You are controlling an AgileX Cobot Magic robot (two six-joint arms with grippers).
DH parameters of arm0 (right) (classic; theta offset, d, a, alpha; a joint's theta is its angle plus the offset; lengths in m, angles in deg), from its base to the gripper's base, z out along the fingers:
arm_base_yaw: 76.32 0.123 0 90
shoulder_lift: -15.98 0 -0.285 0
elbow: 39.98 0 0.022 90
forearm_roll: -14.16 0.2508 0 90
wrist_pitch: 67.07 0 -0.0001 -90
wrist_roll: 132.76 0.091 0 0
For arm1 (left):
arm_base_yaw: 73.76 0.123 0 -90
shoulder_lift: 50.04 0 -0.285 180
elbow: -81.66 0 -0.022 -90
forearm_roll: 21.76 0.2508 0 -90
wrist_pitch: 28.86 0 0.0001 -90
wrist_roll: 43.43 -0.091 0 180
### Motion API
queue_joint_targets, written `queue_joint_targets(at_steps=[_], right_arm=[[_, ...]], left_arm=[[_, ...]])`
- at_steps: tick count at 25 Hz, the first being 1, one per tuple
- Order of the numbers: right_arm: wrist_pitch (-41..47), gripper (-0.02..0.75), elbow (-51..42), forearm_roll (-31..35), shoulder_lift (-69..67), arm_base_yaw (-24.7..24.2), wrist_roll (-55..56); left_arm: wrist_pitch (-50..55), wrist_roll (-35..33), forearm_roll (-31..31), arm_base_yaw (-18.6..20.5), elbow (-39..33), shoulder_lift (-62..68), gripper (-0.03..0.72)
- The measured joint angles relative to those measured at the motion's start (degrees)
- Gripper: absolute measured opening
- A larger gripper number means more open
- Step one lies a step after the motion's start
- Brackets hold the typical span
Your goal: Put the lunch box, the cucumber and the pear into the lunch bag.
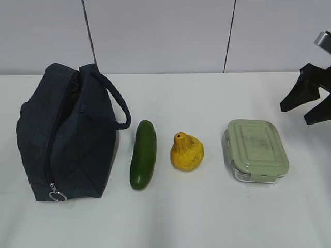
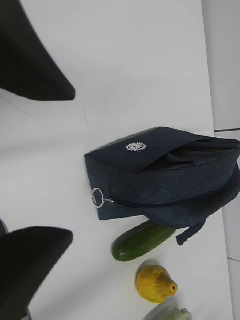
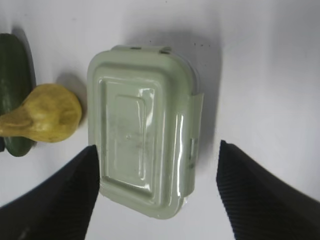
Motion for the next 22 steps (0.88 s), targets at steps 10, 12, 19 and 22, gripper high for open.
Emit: queue_joint_targets(at_steps=[10, 12, 19, 22], right_arm=[[0.49, 0.57, 0.0, -3.39, 0.0, 0.0, -2.86], [0.49, 0.57, -0.63, -3.14, 0.0, 0.0, -4.22], [-1.88, 0.57, -7.32, -2.91, 0.0, -0.39, -6.73], [-3.05, 0.57, -9.52, -0.07, 0.0, -1.3, -9.57]], left_arm=[[0.0, 0.0, 0.0, 0.0, 0.0, 0.0, 0.466], [0.0, 0.0, 0.0, 0.0, 0.0, 0.0, 0.466], [0.0, 0.0, 0.0, 0.0, 0.0, 0.0, 0.466], [0.0, 0.0, 0.0, 0.0, 0.0, 0.0, 0.466]])
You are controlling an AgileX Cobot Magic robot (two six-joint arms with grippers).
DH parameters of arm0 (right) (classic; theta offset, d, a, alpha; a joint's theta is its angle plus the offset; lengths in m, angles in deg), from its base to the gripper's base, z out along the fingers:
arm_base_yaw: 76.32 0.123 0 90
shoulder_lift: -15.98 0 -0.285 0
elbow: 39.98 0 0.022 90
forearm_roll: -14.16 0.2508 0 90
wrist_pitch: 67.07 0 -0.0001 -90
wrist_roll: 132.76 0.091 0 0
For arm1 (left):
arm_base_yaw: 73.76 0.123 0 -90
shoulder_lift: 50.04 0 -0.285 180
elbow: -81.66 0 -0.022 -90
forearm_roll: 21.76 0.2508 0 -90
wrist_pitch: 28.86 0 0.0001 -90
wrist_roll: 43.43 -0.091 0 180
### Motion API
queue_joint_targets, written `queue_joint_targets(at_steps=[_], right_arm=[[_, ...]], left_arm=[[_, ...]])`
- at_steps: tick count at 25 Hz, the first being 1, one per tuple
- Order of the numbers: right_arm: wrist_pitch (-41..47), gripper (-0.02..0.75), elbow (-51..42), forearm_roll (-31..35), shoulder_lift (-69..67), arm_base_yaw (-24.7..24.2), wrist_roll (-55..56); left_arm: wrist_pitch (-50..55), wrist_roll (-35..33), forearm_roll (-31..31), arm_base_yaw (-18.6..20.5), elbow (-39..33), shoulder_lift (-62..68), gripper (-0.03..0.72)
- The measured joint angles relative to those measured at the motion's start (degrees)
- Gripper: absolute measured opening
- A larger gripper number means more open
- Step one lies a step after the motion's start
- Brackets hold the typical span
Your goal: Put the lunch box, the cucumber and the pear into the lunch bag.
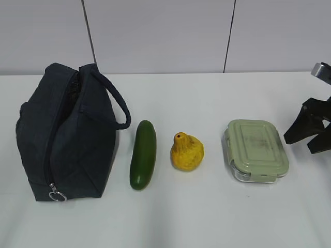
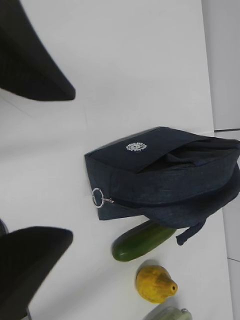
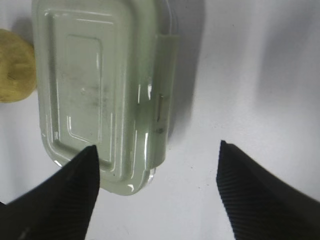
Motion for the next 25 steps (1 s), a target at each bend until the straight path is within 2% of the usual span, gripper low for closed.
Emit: queue_joint_targets(at_steps=[4, 6, 16, 25], right_arm=[[-0.09, 0.57, -2.37, 8.68, 0.0, -2.14, -7.12], [-0.09, 0.57, -2.92, 10.49, 0.0, -3.03, -9.11], [0.03, 0.57, -3.01, 14.51, -5.26, -3.49, -10.88], [-0.32, 0.57, -3.01, 14.91, -5.72, -3.49, -11.24]], left_arm=[[0.0, 0.0, 0.0, 0.0, 0.0, 0.0, 0.466], [0.0, 0.0, 0.0, 0.0, 0.0, 0.0, 0.466], [0.0, 0.0, 0.0, 0.0, 0.0, 0.0, 0.466], [0.0, 0.0, 0.0, 0.0, 0.0, 0.0, 0.466]])
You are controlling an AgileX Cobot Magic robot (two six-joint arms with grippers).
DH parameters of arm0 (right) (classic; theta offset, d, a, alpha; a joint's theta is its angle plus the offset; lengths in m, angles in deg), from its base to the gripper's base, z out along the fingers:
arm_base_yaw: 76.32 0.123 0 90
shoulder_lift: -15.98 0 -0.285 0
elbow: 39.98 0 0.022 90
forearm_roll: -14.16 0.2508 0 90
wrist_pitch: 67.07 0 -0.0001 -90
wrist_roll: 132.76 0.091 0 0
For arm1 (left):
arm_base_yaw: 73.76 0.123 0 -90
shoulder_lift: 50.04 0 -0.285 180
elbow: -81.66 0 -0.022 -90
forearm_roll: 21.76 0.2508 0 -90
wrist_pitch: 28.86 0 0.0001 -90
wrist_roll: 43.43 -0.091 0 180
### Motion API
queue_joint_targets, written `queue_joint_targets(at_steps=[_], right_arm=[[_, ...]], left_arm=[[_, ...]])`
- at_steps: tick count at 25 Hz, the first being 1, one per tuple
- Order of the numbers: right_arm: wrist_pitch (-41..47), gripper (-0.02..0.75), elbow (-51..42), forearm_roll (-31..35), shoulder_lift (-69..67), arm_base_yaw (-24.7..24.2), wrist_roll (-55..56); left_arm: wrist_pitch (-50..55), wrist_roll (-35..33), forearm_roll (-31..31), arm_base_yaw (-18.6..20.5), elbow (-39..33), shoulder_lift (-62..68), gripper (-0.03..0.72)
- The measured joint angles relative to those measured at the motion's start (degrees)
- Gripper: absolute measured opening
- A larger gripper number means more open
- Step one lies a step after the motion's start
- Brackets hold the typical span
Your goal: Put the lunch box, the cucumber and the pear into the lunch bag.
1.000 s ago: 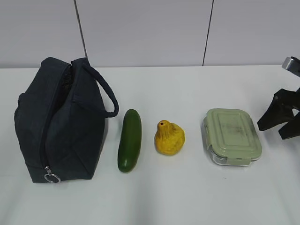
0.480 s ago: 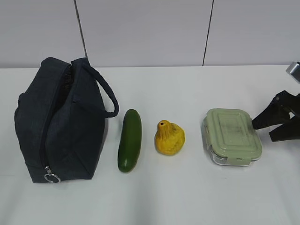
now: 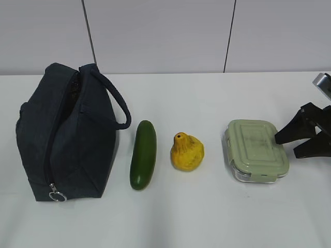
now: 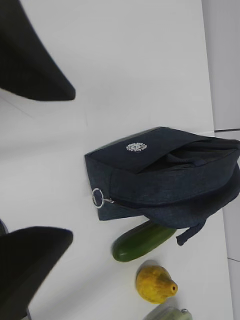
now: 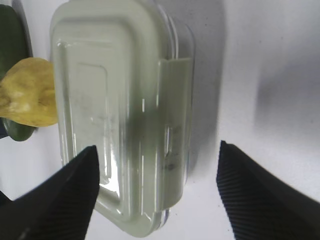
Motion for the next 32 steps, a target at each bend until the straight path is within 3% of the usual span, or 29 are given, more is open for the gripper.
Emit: queue_joint_targets(at_steps=[8, 20, 26, 32], right_arm=[[-0.09, 0.57, 0.0, 6.43, 0.0, 0.0, -4.83], [0.04, 0.567, 0.0, 6.67, -3.22, 0.0, -5.75], [1.93, 0.492, 0.0, 7.5, -6.2, 0.0, -7.5], [2.36, 0.484, 0.0, 8.7, -6.2, 0.0, -9.6]], left_arm=[[0.0, 0.0, 0.0, 0.0, 0.0, 0.0, 0.466], [0.0, 0.0, 0.0, 0.0, 0.0, 0.0, 0.466], [0.0, 0.0, 0.0, 0.0, 0.0, 0.0, 0.466], [0.0, 0.0, 0.0, 0.0, 0.0, 0.0, 0.466]])
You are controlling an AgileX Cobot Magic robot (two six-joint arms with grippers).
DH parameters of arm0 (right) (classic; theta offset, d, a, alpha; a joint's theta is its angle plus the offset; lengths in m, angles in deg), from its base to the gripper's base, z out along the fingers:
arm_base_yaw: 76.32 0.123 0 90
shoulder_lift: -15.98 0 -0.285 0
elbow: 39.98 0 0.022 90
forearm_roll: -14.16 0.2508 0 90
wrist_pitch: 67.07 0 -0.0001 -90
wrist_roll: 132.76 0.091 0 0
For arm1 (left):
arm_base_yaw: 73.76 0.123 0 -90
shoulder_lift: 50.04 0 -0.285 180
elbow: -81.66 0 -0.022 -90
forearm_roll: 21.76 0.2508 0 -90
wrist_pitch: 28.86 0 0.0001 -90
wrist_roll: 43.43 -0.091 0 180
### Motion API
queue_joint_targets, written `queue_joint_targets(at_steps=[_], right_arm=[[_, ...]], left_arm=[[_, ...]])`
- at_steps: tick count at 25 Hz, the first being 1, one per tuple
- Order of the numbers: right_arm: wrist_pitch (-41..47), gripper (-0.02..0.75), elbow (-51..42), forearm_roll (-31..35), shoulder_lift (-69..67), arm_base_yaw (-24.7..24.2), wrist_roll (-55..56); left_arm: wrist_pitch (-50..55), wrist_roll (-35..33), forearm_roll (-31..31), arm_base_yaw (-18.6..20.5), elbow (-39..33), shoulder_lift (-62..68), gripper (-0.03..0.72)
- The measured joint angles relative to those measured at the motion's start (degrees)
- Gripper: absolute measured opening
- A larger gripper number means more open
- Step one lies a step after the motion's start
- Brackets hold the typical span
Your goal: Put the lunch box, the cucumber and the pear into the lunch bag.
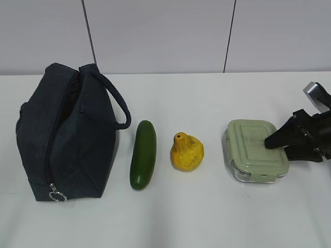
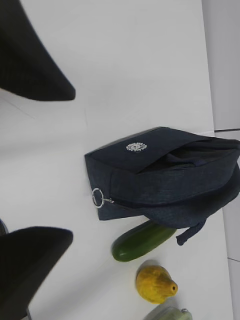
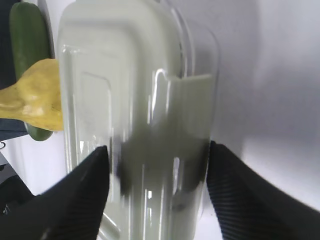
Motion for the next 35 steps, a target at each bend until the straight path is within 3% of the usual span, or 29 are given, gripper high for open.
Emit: queue_joint_targets(at_steps=[18, 35], right_arm=[[2.0, 0.496, 0.1, 3.63, -3.2, 0.0, -2.82], [2.6, 0.391, 0.1, 4.52, -3.2, 0.0, -3.33]], left_arm=[[0.0, 0.0, 0.0, 0.0, 0.0, 0.0, 0.466], [0.0, 0.0, 0.0, 0.0, 0.0, 0.0, 0.466]])
